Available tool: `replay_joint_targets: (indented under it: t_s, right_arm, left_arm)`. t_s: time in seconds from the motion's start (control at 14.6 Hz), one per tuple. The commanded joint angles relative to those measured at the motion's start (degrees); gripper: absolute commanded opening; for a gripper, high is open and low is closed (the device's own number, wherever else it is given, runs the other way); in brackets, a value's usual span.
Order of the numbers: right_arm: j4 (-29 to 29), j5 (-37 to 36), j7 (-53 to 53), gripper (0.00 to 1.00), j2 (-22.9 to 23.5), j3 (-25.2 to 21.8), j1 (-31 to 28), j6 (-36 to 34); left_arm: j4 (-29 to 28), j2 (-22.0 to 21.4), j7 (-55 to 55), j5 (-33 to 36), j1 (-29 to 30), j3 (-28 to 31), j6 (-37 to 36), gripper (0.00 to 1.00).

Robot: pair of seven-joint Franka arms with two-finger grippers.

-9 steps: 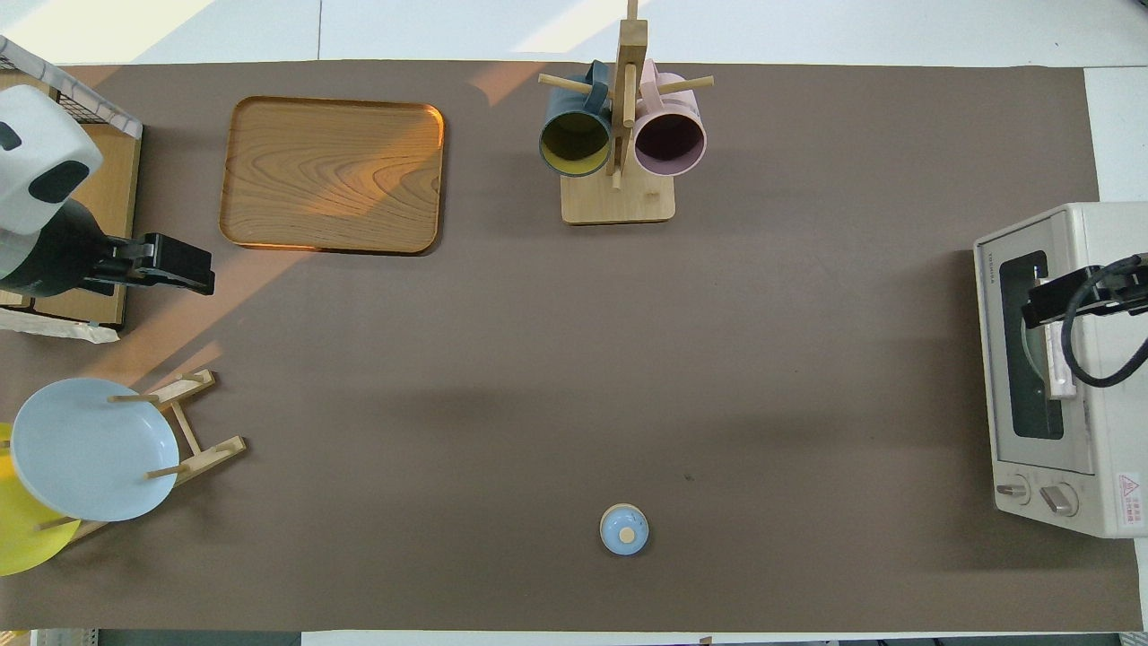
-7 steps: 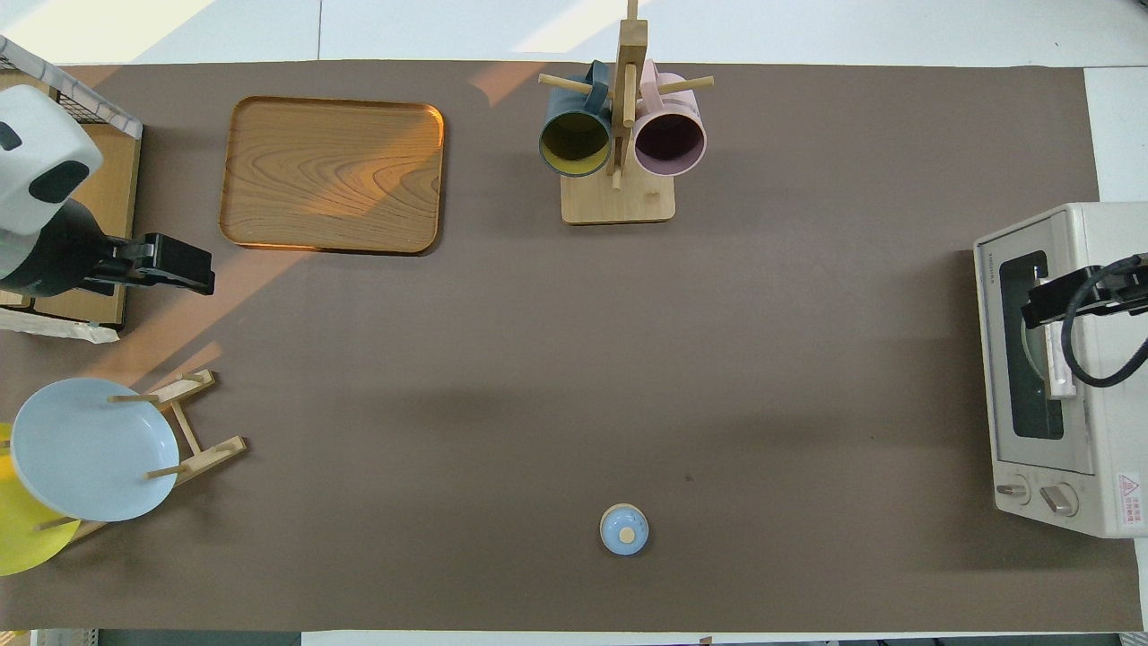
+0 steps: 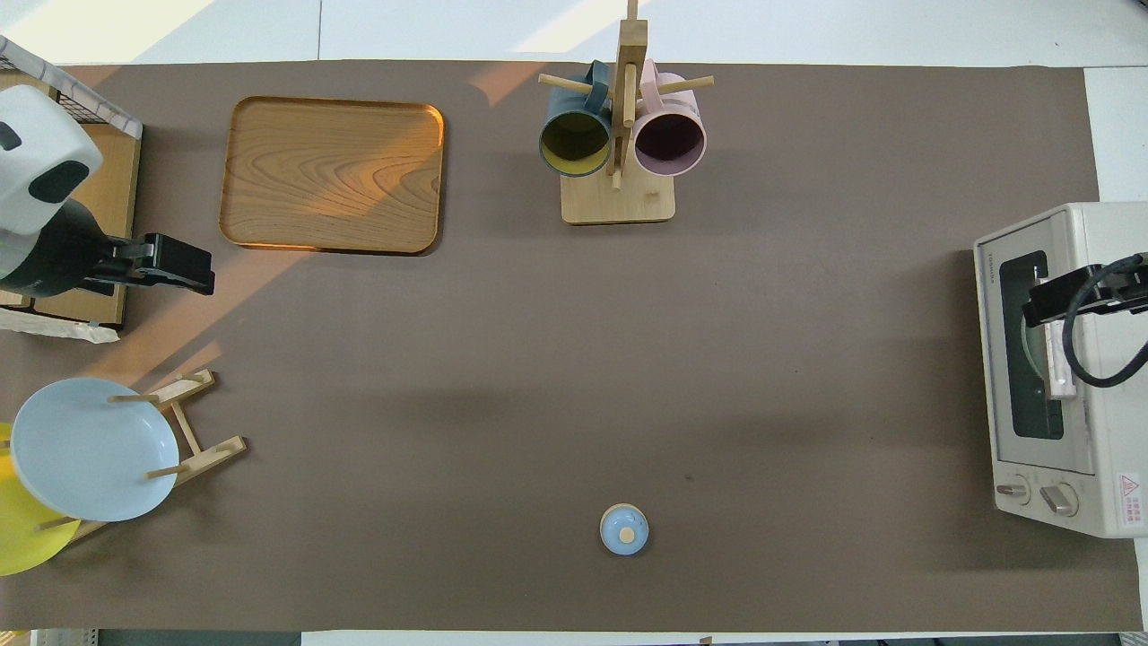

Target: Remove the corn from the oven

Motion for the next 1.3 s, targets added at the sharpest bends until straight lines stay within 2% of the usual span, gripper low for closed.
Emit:
replay_joint_targets:
  t_s: [0.0, 0.07, 0.14, 0.27, 0.48, 0.62, 0.89, 1.03, 1.23]
  right_arm:
    - [-0.95, 0.67, 0.22, 1.00, -0.56, 0.24, -0.71, 0.44]
    - [-2.35, 0.76, 0.22, 1.00, -1.17, 0.15, -0.71, 2.01]
    - [-4.71, 0.76, -0.22, 0.80, -2.14, 0.15, -0.79, 4.81]
    - [-8.40, 0.58, -1.10, 0.00, -3.63, -0.02, -0.71, 6.94]
    - [-17.53, -0.47, -1.62, 0.00, -6.97, -0.20, -0.71, 16.31]
    - [-21.51, -4.67, -1.19, 0.00, -6.98, -0.11, -0.09, 21.25]
    - [-21.61, -7.84, -1.10, 0.00, -2.94, -0.20, -1.93, 22.51]
    - [-21.61, -11.62, -1.01, 0.00, -2.59, -0.20, -1.94, 22.42]
    - [-21.70, -12.78, -1.10, 0.00, -2.59, -0.20, -3.77, 21.80]
  left_arm:
    - [0.34, 0.00, 0.14, 0.67, -0.25, 0.35, -0.56, 1.00]
    - [0.34, 0.00, 0.14, 0.67, -0.25, 0.35, -0.56, 1.00]
    - [0.34, 0.00, 0.14, 0.67, -0.25, 0.35, -0.56, 1.00]
    - [0.34, 0.00, 0.14, 0.67, -0.25, 0.35, -0.56, 1.00]
    - [0.34, 0.00, 0.14, 0.67, -0.25, 0.35, -0.56, 1.00]
    - [0.34, 0.08, 0.14, 0.67, -0.25, 0.35, -0.56, 1.00]
    - [0.34, 0.00, 0.14, 0.67, -0.25, 0.35, -0.56, 1.00]
    - [0.34, 0.08, 0.14, 0.67, -0.25, 0.35, -0.56, 1.00]
    - [0.34, 0.00, 0.14, 0.67, -0.25, 0.35, -0.56, 1.00]
